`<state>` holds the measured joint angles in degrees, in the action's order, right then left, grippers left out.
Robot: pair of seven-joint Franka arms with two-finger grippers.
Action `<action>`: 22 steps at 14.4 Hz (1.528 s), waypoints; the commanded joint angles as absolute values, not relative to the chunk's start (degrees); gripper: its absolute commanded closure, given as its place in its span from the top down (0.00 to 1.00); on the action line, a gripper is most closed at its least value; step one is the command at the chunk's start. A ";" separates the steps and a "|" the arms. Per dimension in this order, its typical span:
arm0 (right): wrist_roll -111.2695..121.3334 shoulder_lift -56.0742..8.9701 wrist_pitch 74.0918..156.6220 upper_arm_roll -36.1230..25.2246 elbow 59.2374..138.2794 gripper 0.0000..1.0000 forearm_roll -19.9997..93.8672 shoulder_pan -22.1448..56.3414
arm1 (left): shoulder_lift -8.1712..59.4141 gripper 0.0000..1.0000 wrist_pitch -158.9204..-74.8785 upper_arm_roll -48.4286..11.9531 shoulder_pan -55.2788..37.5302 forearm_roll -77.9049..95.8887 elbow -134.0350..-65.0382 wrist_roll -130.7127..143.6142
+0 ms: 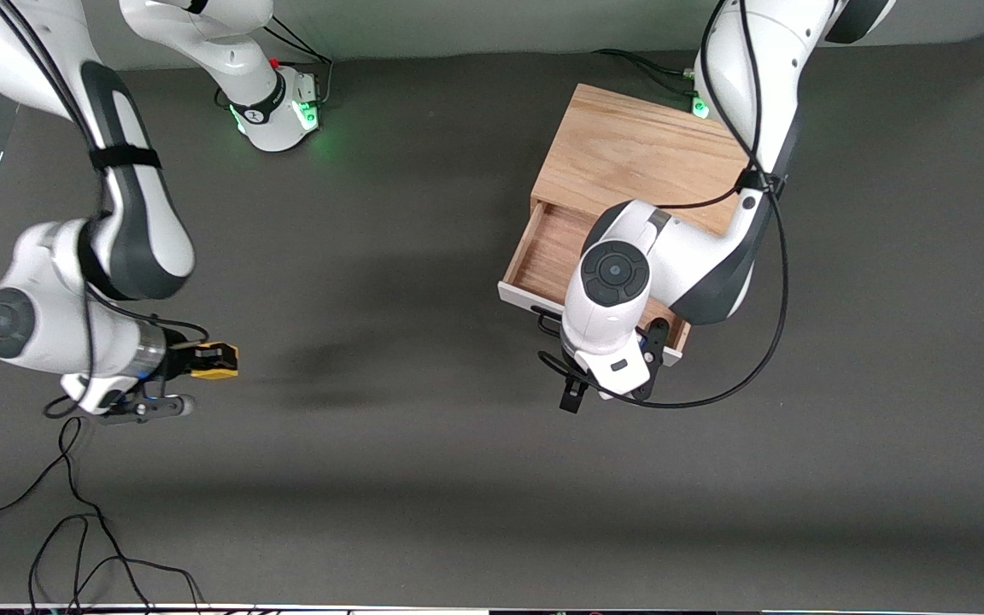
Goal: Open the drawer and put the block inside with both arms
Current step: 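Carry the cube over the drawer with the right gripper while the left gripper withdraws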
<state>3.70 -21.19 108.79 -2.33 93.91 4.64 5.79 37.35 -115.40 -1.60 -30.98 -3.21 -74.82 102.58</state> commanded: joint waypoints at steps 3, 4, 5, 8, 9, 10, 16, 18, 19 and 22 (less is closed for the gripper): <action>-4.89 -19.60 98.10 0.87 83.07 0.15 5.71 6.15 | 27.44 1.00 -99.88 -1.93 -24.36 -1.94 -73.74 85.48; -9.10 -19.43 97.04 3.32 81.14 0.15 5.63 6.15 | 25.59 1.00 -95.93 -1.85 -22.34 -0.98 -73.91 79.77; -14.01 -19.51 96.25 5.43 79.47 0.15 5.54 6.15 | 24.01 1.00 -91.80 -1.93 -20.50 -0.44 -73.92 73.80; -32.63 -19.86 95.45 14.64 75.78 0.15 5.10 6.15 | 19.09 1.00 -84.04 -1.76 -15.48 0.26 -76.27 56.48; -38.52 -20.65 95.54 18.33 74.20 0.15 5.10 6.24 | 16.64 1.00 -83.59 -1.76 -13.73 0.26 -78.73 51.12; -43.11 -22.05 95.62 21.76 72.87 0.15 4.92 6.50 | 14.26 1.00 -83.58 -1.76 -12.23 0.26 -81.36 46.89; -65.18 -31.71 103.24 25.22 66.97 0.15 -4.64 25.55 | 4.23 1.00 -84.55 -1.58 -5.19 0.26 -91.92 22.89; -67.06 -35.66 108.43 25.14 66.97 0.15 -6.67 30.21 | 1.60 1.00 -85.68 -1.49 -4.66 0.09 -95.60 19.70; -67.32 -37.42 110.81 25.14 66.97 0.14 -7.81 31.45 | -0.77 1.00 -87.78 -1.58 -4.66 -0.17 -98.84 18.47; -73.28 -42.08 116.35 25.05 67.23 0.14 -11.50 34.36 | -5.88 1.00 -91.84 -1.58 -4.66 -0.70 -105.81 11.90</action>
